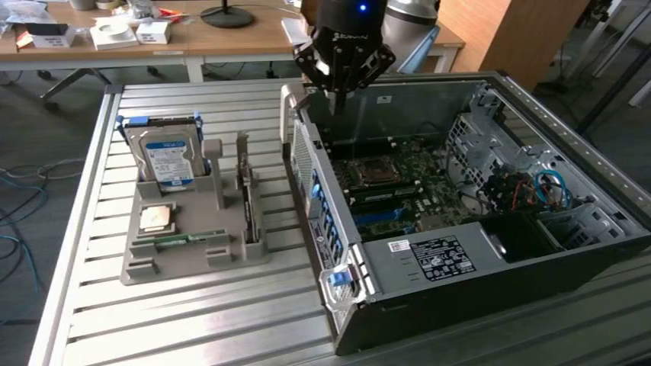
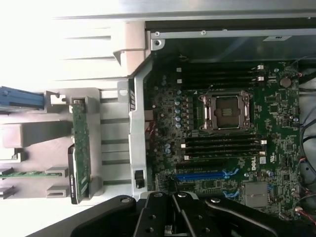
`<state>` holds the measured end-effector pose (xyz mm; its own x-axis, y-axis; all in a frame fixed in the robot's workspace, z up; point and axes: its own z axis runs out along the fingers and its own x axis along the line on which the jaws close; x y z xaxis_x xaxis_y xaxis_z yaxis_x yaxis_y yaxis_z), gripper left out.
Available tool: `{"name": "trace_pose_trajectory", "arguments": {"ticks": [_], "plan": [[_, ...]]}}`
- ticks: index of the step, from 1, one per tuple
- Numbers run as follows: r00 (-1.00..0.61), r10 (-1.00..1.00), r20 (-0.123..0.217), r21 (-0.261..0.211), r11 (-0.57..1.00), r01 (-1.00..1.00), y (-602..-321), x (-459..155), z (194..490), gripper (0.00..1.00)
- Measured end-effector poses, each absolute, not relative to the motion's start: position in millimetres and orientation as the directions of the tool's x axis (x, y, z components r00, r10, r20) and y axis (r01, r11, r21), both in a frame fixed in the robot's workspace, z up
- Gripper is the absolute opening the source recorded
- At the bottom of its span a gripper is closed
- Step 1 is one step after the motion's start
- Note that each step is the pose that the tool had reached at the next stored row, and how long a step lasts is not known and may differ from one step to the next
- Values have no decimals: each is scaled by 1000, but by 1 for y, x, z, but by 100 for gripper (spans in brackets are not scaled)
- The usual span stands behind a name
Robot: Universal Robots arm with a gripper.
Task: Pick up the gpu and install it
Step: 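Reach for the gpu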
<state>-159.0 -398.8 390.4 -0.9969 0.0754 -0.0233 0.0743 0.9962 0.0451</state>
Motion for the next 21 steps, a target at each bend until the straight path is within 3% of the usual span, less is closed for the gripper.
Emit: {"name": "trace_pose_trajectory", "arguments": {"ticks": [21], "plan": [[-996, 82, -23, 45, 996, 81, -399, -202, 389, 11]]}}
